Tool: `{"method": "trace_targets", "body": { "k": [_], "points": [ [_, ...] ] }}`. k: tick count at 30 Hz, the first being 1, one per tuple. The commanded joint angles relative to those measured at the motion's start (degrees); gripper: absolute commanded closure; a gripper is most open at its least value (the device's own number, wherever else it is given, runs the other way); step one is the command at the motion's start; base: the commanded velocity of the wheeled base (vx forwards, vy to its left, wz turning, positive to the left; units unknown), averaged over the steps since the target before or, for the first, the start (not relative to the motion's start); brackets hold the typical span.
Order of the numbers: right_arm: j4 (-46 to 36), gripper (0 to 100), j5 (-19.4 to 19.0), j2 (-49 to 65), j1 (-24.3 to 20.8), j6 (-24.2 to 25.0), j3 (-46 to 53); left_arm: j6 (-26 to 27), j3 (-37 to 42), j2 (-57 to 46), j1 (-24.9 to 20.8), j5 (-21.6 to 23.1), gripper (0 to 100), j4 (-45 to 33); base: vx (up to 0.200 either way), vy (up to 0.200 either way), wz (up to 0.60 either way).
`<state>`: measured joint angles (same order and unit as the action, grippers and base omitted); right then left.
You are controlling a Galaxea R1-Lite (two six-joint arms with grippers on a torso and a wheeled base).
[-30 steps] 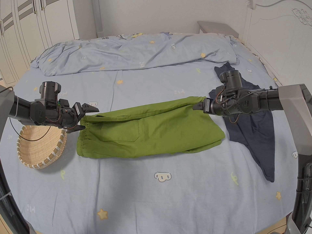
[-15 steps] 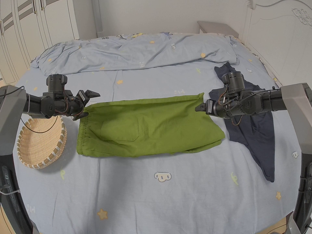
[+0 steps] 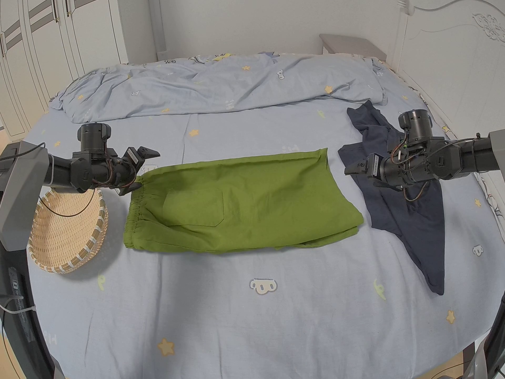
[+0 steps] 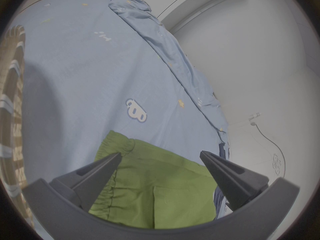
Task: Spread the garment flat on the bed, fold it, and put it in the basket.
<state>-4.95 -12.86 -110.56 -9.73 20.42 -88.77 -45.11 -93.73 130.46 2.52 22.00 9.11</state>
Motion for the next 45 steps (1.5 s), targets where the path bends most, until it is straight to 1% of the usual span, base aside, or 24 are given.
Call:
{"method": "trace_targets", "body": {
  "k": [1, 2, 3, 4, 6, 8, 9, 10, 11, 12, 13, 16, 17, 19, 20, 22, 24, 30, 40, 45],
  "points": [
    [-2.0, 0, -4.4, 1.2, 3.2, -1.6, -1.3, 0.2, 8.0, -9.6, 1.9, 2.8, 0, 0.0, 0.000, 0.000, 0.00],
    [-2.1, 0, -4.5, 1.2, 3.3, -1.8, -1.4, 0.2, 8.2, -10.0, 2.0, 3.1, 0, 0.0, 0.000, 0.000, 0.00],
    [-3.5, 0, -7.2, 0.8, 4.4, -3.2, -2.5, 0.4, 11.6, -13.0, 2.7, 7.3, 0, 0.2, 0.000, 0.000, 0.00],
    [-5.1, 0, -10.8, -0.1, 5.4, -3.9, -3.8, 1.0, 14.8, -15.4, 3.4, 11.0, 0, 0.3, 0.000, 0.000, 0.00],
    [-8.1, 0, -15.4, -1.9, 6.7, -4.7, -5.5, 4.1, 19.8, -18.0, 4.2, 15.1, 0, 0.4, 0.000, 0.000, 0.00],
    [-10.3, 0, -17.8, -3.0, 7.4, -5.5, -7.1, 10.3, 24.4, -18.4, 4.8, 15.9, 0, 0.4, 0.000, 0.000, 0.00],
    [-10.5, 0, -18.1, -3.2, 7.6, -5.7, -7.2, 11.4, 25.1, -18.3, 4.9, 15.9, 0, 0.4, 0.000, 0.000, 0.00],
    [-11.0, 0, -19.7, -4.4, 7.8, -6.3, -7.6, 18.3, 28.8, -17.8, 5.9, 16.2, 0, 0.4, 0.000, 0.000, 0.00],
    [-11.0, 0, -20.4, -4.9, 7.8, -6.4, -7.6, 21.1, 30.5, -17.3, 6.6, 16.6, 0, 0.4, 0.000, 0.000, 0.00],
    [-11.0, 0, -20.9, -5.1, 7.4, -6.5, -7.4, 22.7, 31.4, -16.8, 7.0, 16.8, 0, 0.3, 0.000, 0.000, 0.00],
    [-11.0, 0, -21.2, -5.4, 7.1, -6.7, -7.1, 23.6, 32.0, -15.9, 7.0, 16.8, 0, 0.4, 0.000, 0.000, 0.00],
    [-11.0, 0, -21.4, -5.7, 6.7, -6.8, -6.9, 23.5, 31.9, -14.3, 6.9, 16.8, 0, 0.6, 0.000, 0.000, 0.00],
    [-11.0, 0, -21.5, -5.7, 6.3, -6.8, -6.4, 23.6, 31.9, -13.1, 6.8, 16.8, 0, 2.1, 0.000, 0.000, 0.00],
    [-11.0, 0, -21.5, -5.7, 6.3, -6.8, -6.3, 23.5, 31.9, -12.9, 6.7, 16.8, 0, 2.5, 0.000, 0.000, 0.00],
    [-11.0, 0, -21.5, -5.7, 6.2, -6.8, -6.1, 23.5, 31.9, -11.6, 6.4, 16.7, 0, 4.5, 0.000, 0.000, 0.00],
    [-11.0, 0, -21.5, -5.7, 6.1, -6.8, -6.0, 23.5, 31.4, -10.6, 6.1, 16.5, 0, 6.0, 0.000, 0.000, 0.00],
    [-11.0, 0, -21.6, -5.7, 6.0, -6.8, -5.9, 23.4, 31.0, -10.1, 5.7, 16.4, 0, 6.6, 0.000, 0.000, 0.00],
    [-10.8, 0, -21.6, -5.6, 5.3, -6.9, -5.1, 23.9, 29.8, -8.6, 4.5, 16.1, 0, 6.7, 0.000, 0.000, 0.00],
    [-10.8, 0, -21.6, -5.6, 5.2, -6.8, -5.0, 24.3, 29.3, -7.7, 5.4, 16.1, 0, 7.2, 0.000, 0.000, 0.00],
    [-10.8, 0, -21.6, -5.6, 5.2, -6.9, -4.7, 24.3, 28.9, -6.5, 5.4, 15.2, 0, 7.3, 0.000, 0.000, 0.00]
  ]
}}
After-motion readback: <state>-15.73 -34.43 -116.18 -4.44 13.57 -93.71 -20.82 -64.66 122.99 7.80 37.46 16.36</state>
